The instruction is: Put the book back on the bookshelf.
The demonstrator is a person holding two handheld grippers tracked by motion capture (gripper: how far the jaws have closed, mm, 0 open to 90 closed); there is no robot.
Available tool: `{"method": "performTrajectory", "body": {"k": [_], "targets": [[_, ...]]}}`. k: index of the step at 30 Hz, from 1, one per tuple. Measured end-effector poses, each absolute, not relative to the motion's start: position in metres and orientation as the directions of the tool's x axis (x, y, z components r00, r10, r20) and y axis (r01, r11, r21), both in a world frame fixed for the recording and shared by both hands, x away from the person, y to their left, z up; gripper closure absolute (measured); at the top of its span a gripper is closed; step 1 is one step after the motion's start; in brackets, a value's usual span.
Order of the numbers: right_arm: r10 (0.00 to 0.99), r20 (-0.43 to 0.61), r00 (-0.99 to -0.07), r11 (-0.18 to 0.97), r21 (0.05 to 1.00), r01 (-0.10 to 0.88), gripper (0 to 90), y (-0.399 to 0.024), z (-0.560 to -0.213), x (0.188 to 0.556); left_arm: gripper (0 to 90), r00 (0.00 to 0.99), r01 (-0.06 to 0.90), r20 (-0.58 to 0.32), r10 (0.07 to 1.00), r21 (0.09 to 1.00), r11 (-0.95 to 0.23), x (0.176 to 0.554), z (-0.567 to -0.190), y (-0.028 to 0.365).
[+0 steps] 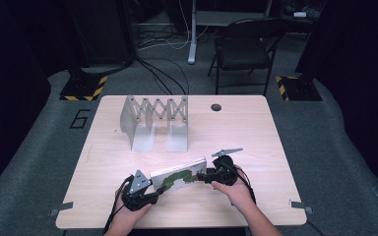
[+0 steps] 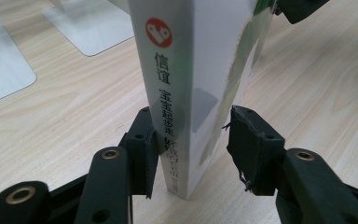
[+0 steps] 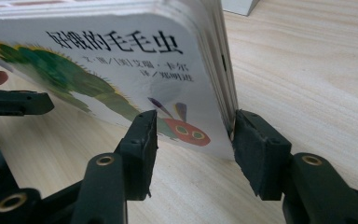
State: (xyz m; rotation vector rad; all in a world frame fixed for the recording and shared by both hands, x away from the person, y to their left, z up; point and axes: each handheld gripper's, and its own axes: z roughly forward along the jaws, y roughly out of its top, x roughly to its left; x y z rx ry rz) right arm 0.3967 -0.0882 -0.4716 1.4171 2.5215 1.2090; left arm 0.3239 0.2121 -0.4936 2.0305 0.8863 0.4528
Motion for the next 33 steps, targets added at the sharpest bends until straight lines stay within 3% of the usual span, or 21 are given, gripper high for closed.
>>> {"method": "performTrajectory", "body": {"k": [21, 33], "targets": [[0.764, 0.323, -0.558, 0.254, 0.644, 0.721, 51.8, -0.088, -0.475, 0.405, 69.6, 0.724, 0.389, 0.015, 0.69, 0.817, -0.426, 0.315, -0.492, 0.204], [0.757, 0.333, -0.562, 0.261, 0.634, 0.728, 51.8, -0.088, -0.477, 0.406, 73.2, 0.751, 0.378, 0.006, 0.661, 0.816, -0.437, 0.308, -0.492, 0.195]]}}
